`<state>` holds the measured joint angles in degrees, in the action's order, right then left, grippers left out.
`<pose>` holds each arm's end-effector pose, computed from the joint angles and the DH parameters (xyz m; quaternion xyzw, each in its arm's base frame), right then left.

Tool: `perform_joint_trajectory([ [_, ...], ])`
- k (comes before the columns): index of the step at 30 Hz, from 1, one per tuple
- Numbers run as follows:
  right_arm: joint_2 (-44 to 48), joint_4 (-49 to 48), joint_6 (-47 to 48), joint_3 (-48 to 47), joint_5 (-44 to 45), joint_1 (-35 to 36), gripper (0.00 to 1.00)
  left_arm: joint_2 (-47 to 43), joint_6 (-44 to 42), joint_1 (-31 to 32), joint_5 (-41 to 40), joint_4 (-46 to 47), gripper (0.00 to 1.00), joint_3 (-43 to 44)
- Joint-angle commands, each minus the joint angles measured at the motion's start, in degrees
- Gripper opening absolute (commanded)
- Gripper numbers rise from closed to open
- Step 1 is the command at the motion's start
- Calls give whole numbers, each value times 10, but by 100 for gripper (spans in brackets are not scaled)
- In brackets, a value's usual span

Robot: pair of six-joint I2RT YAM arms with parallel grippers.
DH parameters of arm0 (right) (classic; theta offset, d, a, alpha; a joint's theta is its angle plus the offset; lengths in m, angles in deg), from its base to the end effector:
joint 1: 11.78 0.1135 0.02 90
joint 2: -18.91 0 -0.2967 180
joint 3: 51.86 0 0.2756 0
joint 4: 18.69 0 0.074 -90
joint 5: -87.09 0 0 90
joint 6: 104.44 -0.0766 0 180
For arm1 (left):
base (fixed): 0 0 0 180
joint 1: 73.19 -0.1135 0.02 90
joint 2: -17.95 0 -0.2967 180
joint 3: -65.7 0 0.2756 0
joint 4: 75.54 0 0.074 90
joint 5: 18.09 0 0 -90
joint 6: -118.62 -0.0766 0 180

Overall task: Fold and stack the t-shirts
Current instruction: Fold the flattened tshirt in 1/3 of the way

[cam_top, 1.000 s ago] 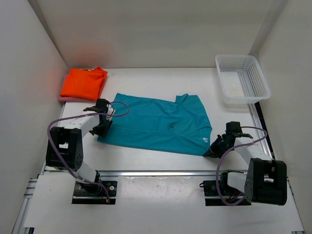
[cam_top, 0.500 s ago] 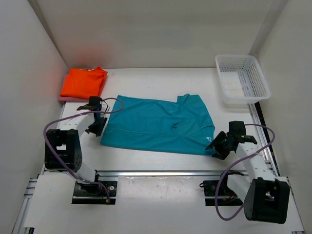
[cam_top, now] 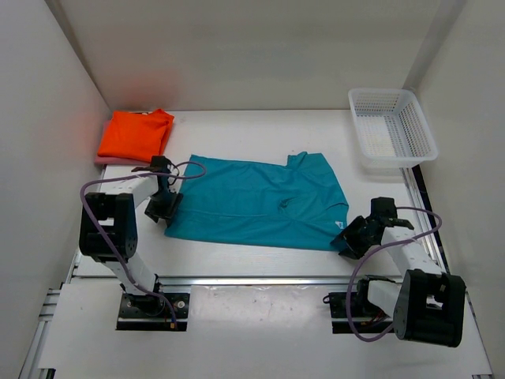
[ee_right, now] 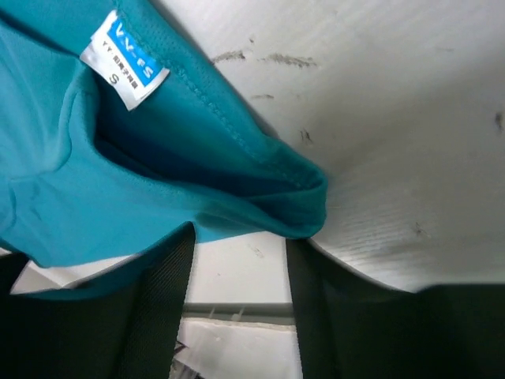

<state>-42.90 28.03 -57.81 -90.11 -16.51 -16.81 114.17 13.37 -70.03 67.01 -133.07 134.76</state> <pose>0.1834 0.0019 0.1251 0.3825 0.9006 0.1660 0.1223 0.3112 -0.0106 0.1330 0.1577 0.9855 0.0473 0.0415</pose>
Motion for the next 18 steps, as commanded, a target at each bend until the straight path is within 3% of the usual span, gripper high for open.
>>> perform_joint_trajectory([
  [1,-19,-29,8,27,25,-5,44,3,13,9,39,18,56,-14],
  [3,-15,-26,13,27,25,-11,29,15,17,10,41,21,48,-16],
  [5,-7,-16,18,27,28,-26,13,25,16,11,48,20,31,-10],
  [8,10,-4,29,17,30,-43,6,32,7,9,70,12,8,-13],
  [10,16,6,34,9,22,-50,0,20,6,8,82,3,0,-12],
  [13,21,32,36,-6,17,-43,0,-12,-10,4,95,-21,0,-28],
  [18,49,111,22,-18,17,-10,0,-96,-60,6,28,-66,0,-75],
])
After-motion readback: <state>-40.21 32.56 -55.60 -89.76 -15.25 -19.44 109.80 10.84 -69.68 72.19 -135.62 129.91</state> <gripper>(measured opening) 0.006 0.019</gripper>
